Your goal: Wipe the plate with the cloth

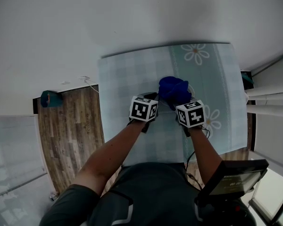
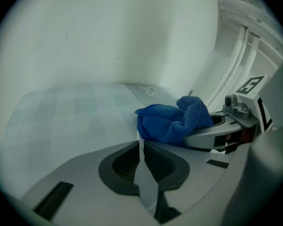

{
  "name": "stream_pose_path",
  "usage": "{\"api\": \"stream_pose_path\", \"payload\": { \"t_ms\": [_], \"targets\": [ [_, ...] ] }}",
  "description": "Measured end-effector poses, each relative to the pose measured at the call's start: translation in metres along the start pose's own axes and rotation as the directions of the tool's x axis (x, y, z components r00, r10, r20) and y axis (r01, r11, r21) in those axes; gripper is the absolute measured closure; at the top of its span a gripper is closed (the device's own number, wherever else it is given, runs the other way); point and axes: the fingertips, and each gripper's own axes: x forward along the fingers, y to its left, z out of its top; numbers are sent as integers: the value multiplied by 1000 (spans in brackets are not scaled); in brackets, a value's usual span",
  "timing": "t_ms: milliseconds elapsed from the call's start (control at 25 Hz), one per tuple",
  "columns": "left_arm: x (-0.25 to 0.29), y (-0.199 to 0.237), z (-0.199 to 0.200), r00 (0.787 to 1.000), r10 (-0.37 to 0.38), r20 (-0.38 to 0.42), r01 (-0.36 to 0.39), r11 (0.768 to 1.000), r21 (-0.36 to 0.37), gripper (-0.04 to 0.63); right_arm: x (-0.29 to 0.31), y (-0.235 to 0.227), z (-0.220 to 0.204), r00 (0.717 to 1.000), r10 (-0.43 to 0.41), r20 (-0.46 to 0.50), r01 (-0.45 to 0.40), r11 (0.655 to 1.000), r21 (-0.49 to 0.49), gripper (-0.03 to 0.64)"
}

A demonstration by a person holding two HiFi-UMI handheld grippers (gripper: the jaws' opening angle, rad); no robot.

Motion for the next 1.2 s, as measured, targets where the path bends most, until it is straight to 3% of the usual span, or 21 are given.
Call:
{"api": "stream_pose_path", "payload": {
  "t_ms": [280,400,480,600,680,880,1200],
  "targets": [
    [2,2,0,1000,5,-8,-5,1000,-3,560,-42,-63,-9,990,-130,50,125,988,90,515],
    [1,1,1,1000,12,-1,-12,1000,4,560,-61,-68,-3,979,-180,96,167,977,132,515],
    [0,0,1,1000,17,10,-18,1000,17,560,-66,-42,6,983,-137,125,123,986,116,515],
    [-1,1,2,999,27,26,-27,999,17,560,-49,22,16,990,20,139,-24,999,27,515],
    [0,1,2,999,30,23,-30,999,14,560,-27,50,14,989,80,124,-79,997,-9,515],
    [1,1,2,999,31,17,-31,999,28,560,3,49,-2,994,77,78,-75,997,-24,515],
    [0,0,2,998,70,6,-71,995,66,560,-35,-2,-28,997,5,73,-7,1000,24,515]
  ]
}}
